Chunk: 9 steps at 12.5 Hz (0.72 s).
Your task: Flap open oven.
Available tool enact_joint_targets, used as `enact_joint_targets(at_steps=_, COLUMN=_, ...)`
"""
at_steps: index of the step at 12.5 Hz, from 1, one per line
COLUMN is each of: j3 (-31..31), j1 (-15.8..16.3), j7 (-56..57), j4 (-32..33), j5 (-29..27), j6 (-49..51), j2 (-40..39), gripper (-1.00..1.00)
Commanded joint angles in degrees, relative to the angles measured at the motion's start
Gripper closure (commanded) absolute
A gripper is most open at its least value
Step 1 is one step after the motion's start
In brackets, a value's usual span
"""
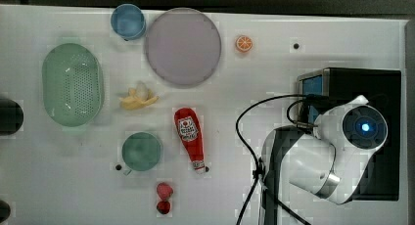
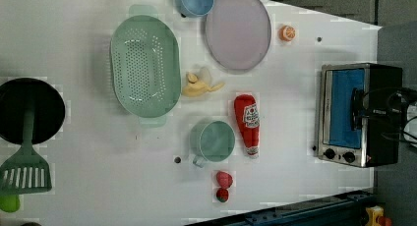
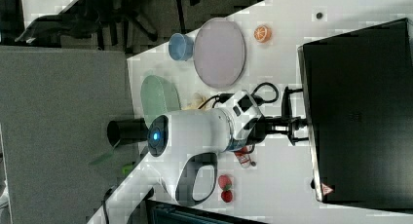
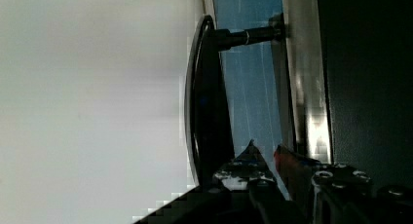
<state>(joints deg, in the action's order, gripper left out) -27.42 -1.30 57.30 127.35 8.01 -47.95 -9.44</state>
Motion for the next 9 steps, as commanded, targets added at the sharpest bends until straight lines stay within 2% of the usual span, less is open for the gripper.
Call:
enact_joint_targets(at_steps=1, j3=1.9, j1=1.4, j7=1.7, j4=0.2, j5=-0.6, j6=0.2, j2=0.1, gripper=0.65)
enact_joint_targets(at_steps=3, j3=3.5, j1=2.2, j7=-1.8, j4=0.8, j5=2.5, j6=0.3, j2=-0.1, gripper=0.65)
enact_joint_targets(at_steps=9, j3=8.1, j1=5.2, j7=-20.0, j4=3.0, j5=17.9, j6=0.5, j2=-1.5, gripper=0.65)
